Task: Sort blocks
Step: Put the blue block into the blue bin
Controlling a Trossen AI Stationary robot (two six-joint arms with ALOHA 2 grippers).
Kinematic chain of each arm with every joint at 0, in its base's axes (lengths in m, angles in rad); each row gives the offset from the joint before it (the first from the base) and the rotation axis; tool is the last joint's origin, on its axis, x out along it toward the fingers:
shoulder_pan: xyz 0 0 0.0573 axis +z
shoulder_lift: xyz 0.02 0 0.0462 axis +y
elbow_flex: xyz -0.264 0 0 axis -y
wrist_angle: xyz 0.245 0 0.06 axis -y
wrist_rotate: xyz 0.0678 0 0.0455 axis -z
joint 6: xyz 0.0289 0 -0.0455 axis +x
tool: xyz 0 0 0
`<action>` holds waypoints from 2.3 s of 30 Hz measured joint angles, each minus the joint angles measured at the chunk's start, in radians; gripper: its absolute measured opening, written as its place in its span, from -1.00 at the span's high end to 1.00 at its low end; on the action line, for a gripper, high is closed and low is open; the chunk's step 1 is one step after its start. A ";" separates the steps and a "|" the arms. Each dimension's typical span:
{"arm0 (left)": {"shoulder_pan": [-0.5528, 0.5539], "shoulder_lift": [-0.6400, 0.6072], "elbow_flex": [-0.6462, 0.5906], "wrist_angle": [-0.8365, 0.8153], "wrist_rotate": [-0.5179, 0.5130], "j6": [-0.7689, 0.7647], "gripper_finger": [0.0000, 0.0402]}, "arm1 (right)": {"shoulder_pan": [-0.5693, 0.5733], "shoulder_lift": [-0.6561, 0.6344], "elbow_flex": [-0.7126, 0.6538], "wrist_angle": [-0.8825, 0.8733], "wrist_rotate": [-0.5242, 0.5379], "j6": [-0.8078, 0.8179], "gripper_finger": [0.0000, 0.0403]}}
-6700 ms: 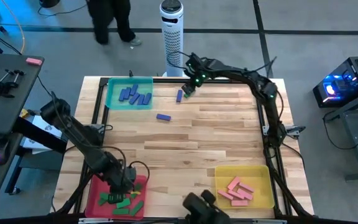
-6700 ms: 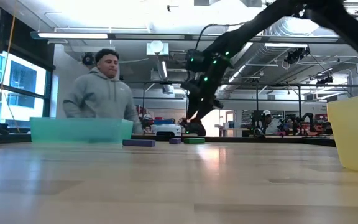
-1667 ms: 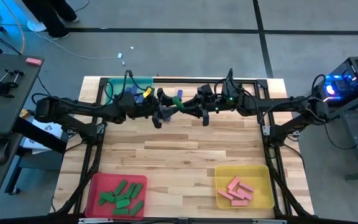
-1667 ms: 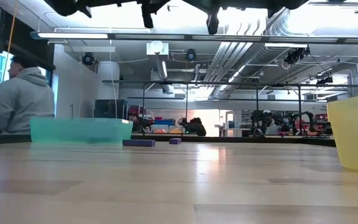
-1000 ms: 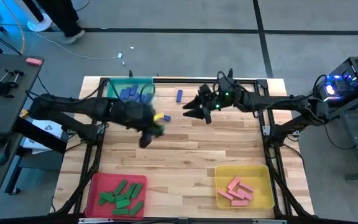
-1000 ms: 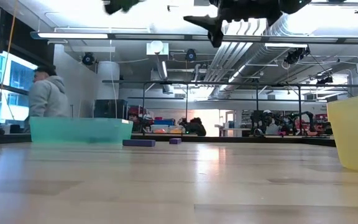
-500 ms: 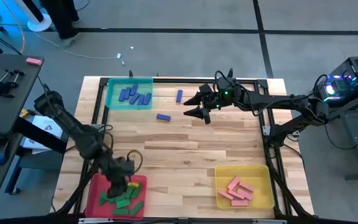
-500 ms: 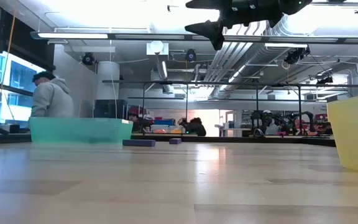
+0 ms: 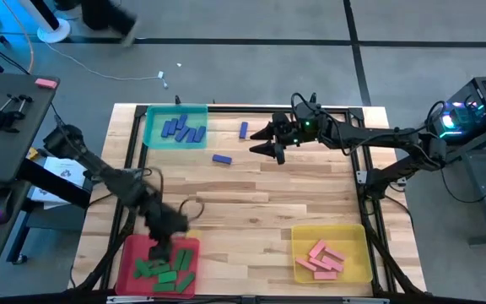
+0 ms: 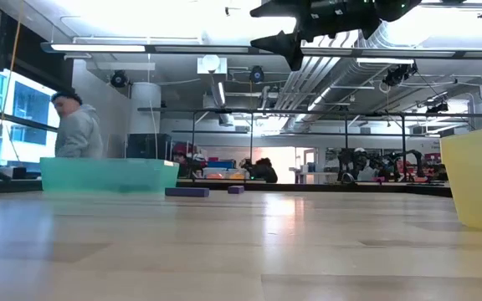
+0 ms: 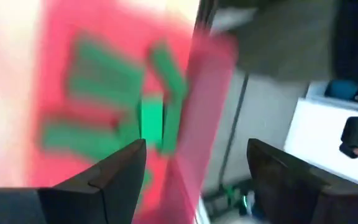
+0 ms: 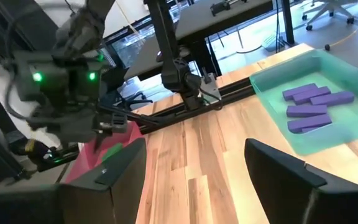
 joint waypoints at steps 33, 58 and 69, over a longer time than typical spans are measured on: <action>0.919 0.685 0.337 -0.025 -0.483 1.305 -0.21 | 0.146 -0.396 0.000 -0.157 0.168 0.274 -0.23; 1.073 0.382 0.566 -0.479 -0.659 1.217 0.69 | 0.075 -0.449 0.000 -0.240 0.239 0.193 -0.23; 1.445 0.412 0.430 -0.478 -0.531 1.187 0.47 | 0.024 -0.448 0.000 -0.250 0.239 0.193 -0.23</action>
